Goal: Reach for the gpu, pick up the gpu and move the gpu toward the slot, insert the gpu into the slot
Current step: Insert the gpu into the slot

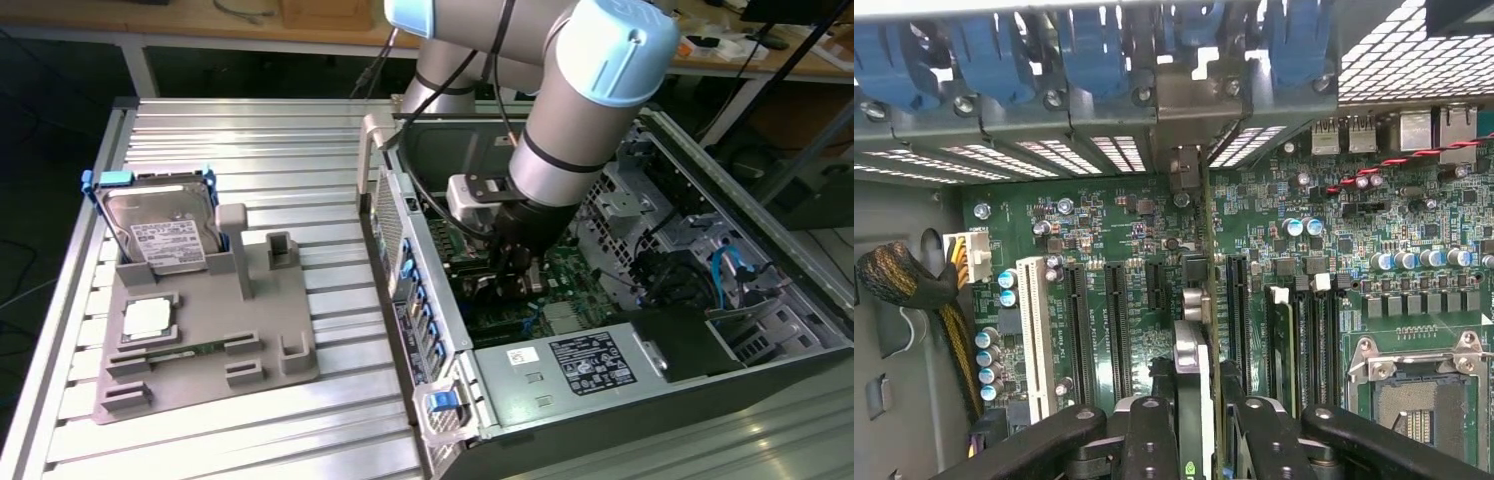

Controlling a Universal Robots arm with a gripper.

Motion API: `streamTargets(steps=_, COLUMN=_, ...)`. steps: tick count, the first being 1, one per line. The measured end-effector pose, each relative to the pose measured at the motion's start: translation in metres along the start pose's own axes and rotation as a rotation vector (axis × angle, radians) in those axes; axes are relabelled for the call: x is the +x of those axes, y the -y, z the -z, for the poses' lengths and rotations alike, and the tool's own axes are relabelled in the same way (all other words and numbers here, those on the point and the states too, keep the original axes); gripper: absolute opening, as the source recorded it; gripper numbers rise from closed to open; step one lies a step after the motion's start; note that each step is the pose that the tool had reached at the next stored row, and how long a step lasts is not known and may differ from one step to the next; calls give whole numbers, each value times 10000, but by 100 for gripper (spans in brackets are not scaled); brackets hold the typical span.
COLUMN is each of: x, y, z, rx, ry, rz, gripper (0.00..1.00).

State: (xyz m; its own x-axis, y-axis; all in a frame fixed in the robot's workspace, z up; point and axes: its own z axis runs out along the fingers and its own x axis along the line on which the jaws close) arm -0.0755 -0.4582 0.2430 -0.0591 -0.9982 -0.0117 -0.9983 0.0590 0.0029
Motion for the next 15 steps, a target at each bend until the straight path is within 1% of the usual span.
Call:
streamTargets(steps=2, x=0, y=0, z=-18, rx=1, ry=2, rz=1, gripper=28)
streamTargets(steps=15, x=0, y=0, z=-18, rx=0, ry=2, rz=-1, gripper=28)
